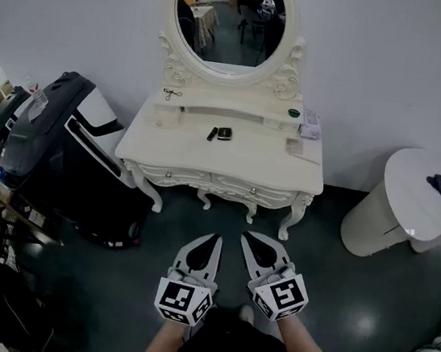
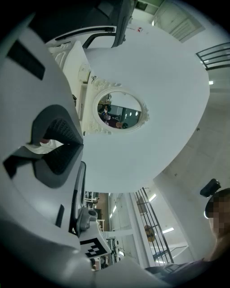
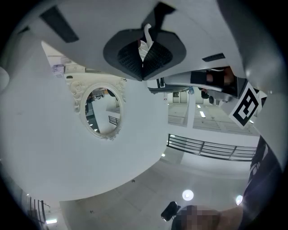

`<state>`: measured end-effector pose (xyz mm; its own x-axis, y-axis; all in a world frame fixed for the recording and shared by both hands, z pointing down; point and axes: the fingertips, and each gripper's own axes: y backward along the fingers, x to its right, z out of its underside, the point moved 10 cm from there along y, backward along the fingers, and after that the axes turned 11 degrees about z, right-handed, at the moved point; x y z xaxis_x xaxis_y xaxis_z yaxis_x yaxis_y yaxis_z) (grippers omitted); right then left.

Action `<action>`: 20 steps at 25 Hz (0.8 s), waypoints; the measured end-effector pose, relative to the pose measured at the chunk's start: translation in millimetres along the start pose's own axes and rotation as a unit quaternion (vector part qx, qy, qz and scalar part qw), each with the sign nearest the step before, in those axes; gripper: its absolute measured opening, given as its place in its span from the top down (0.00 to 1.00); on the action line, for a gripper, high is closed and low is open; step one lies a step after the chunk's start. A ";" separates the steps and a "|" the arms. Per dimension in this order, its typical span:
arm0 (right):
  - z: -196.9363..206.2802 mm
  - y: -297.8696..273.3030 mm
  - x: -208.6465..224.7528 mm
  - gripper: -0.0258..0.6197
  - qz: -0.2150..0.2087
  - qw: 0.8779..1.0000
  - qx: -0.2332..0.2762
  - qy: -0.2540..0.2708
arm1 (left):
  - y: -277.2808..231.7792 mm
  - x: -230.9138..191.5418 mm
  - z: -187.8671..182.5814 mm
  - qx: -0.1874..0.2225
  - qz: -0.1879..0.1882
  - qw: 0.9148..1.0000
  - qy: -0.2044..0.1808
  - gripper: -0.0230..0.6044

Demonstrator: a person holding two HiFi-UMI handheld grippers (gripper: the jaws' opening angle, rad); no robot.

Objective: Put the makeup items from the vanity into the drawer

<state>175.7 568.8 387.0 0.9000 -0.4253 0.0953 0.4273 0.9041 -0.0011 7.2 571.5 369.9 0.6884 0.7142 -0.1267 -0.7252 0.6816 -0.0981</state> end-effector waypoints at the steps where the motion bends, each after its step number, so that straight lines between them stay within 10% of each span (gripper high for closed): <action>1: -1.7 6.6 1.7 0.92 -0.004 1.000 0.000 -0.002 | 0.3 8.0 -0.3 0.001 -0.002 1.000 0.002 0.94; 20: -23.6 30.2 15.3 0.92 -0.061 0.998 0.031 0.007 | -8.0 50.2 -4.7 0.021 -0.040 0.999 -0.017 0.94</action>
<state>204.4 588.7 364.8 0.8430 -0.5325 0.0767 0.5281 0.8462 0.0708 47.4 601.2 359.7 0.7445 0.6620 -0.0865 -0.6673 0.7419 -0.0654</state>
